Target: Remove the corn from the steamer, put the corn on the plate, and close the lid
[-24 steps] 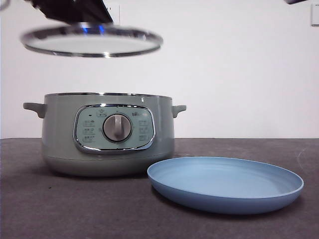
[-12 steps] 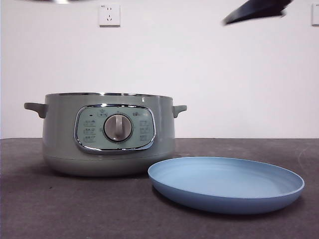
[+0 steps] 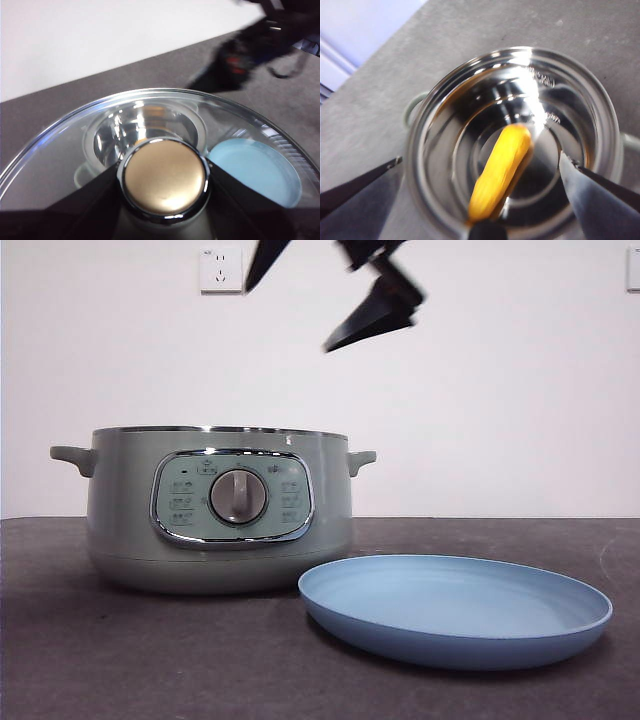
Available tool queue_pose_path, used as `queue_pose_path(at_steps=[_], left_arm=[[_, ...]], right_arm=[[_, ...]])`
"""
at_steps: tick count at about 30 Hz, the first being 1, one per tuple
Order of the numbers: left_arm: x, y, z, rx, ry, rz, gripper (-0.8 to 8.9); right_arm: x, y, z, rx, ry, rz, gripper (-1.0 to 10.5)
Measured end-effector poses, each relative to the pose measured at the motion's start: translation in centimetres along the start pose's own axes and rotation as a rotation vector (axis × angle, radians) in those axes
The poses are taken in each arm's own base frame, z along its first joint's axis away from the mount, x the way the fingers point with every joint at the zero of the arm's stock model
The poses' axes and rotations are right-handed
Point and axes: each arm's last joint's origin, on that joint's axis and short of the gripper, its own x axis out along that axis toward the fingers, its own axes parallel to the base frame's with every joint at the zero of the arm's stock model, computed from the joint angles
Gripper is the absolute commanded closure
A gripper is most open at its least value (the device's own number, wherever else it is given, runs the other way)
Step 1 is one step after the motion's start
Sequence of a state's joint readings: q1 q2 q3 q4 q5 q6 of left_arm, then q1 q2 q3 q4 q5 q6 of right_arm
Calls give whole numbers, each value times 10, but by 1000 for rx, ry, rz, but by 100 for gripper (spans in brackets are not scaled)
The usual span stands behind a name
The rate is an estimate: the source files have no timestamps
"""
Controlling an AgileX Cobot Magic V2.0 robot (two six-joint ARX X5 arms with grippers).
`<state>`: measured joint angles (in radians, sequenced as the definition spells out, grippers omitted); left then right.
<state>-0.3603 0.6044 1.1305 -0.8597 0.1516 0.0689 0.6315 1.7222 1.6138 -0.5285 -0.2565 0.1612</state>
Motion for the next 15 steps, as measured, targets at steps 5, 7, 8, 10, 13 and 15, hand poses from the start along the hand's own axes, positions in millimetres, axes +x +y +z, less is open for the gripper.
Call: queue_pose_path(at_steps=[5,7,8,10,13,15], left_arm=[[-13,-2,-6,-10,2,0,822],[-13,-3,-8,-13,17,-1,822],[-13,-3,-9,-15,31,-2,822],[-12,-3,-10,-17,46,-3,822],[-12,-2,-10,-17,46,-3,822],[-12,-2,-10,-17,46,-3,822]], right_arm=[[52,7,18,-21,26,-33,352],[76,8,18,-31,37,-63,352],[88,6,15,-31,53,-79,352],[110,2,3,-29,96,-113,352],[135,-7,-13,-20,157,-130,353],[143,-9,-18,-30,166,-155,353]])
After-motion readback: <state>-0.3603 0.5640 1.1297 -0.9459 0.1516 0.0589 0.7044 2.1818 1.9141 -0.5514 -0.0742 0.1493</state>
